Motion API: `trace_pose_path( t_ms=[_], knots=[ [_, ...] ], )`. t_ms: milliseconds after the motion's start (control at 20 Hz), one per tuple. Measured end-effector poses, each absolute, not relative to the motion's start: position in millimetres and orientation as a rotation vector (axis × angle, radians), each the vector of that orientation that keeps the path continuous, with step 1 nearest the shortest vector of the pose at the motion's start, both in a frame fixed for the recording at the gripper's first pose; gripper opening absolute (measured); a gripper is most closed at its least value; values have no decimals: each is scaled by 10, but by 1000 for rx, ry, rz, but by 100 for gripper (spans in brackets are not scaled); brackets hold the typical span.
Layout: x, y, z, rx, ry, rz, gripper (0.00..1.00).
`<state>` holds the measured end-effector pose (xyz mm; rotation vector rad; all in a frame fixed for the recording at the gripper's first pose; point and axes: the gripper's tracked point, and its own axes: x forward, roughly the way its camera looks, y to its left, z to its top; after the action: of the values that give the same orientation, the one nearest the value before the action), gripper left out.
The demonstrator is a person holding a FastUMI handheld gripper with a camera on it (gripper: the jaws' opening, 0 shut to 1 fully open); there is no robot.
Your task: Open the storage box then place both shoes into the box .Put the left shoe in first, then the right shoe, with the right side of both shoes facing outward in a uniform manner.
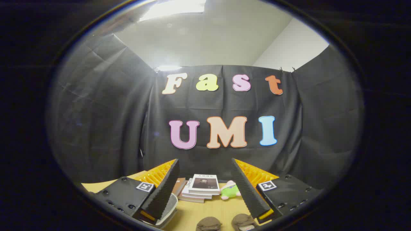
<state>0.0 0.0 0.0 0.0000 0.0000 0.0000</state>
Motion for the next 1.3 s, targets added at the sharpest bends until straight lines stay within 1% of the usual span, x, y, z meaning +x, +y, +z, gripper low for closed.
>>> trace_pose_path(
  t_ms=[900,1100,1300],
  knots=[
    [-22,0,101,1,-14,27,100],
    [-41,160,-204,73,92,116,100],
    [-69,281,-562,241,208,187,100]
  ],
)
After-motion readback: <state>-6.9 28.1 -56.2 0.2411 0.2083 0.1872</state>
